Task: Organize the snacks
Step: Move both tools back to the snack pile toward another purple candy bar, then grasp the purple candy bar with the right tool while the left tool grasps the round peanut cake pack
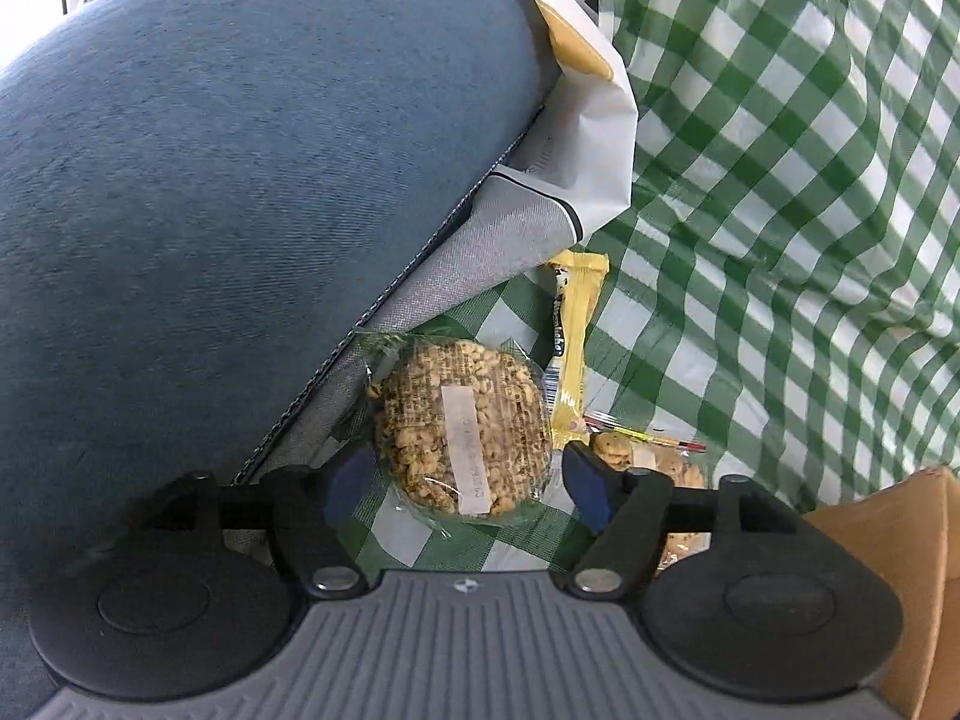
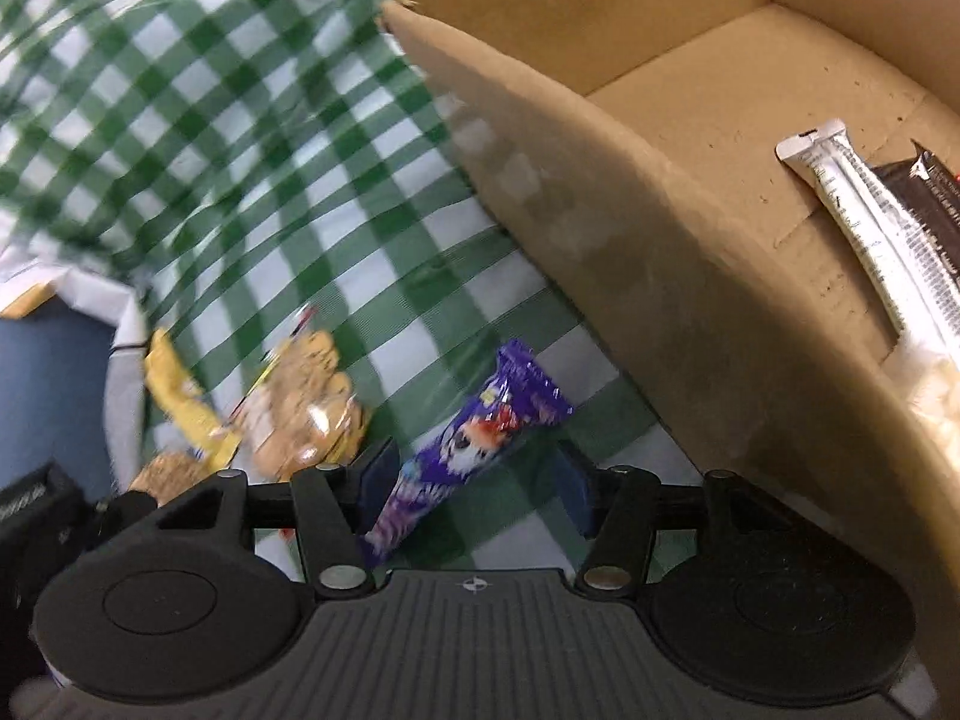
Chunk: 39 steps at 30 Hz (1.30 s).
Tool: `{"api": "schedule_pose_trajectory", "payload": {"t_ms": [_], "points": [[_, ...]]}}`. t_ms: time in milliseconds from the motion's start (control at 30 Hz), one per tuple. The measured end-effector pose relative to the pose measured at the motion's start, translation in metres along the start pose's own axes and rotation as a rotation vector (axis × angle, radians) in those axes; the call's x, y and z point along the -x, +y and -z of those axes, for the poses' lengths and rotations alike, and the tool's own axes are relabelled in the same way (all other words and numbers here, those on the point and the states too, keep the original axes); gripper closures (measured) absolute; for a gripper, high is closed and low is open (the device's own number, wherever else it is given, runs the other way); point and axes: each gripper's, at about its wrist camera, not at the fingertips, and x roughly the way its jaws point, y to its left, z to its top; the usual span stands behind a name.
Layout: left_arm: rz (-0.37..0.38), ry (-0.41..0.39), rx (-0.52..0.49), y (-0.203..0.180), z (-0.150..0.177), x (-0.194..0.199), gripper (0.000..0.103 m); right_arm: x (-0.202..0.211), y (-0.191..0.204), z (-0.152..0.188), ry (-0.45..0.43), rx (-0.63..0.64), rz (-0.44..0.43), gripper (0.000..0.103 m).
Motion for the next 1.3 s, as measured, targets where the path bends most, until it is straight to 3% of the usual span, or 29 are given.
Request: {"api": "schedule_pose_trajectory", "payload": {"t_ms": [200,267,333,533,667,867,1000,1133,1300], "points": [[-0.065,0.011,-0.03,-0.011,0.0,-0.017,0.023,-0.018,0.013,-0.004,-0.029,0.094,0.085,0.052],[-0.073,0.021,-0.026,-0.012,-0.002,-0.023,0.023,-0.018,0.017,-0.002,-0.056,0.138,0.107,0.078],[-0.072,0.025,-0.008,-0.011,-0.004,-0.026,0.022,-0.017,0.018,-0.004,-0.064,0.165,0.097,0.086],[-0.089,0.02,-0.052,-0.02,-0.003,-0.032,0.019,0.004,0.023,0.0,-0.078,0.277,0.055,0.089],[-0.1,0.014,-0.086,-0.021,-0.004,-0.037,0.019,0.038,0.028,0.009,-0.074,0.427,-0.037,0.089],[-0.12,0.0,-0.14,-0.027,-0.001,-0.038,0.022,0.095,0.005,0.034,0.02,0.663,-0.193,0.089],[-0.122,-0.025,-0.158,-0.025,0.0,-0.027,0.039,0.119,-0.011,0.054,0.025,0.812,-0.236,0.089],[-0.113,-0.02,-0.187,-0.02,0.003,-0.015,0.041,0.132,-0.023,0.068,-0.004,0.914,-0.275,0.088],[-0.069,-0.019,-0.156,-0.004,0.007,0.002,0.064,0.123,-0.035,0.088,-0.02,0.963,-0.312,0.088]]}}
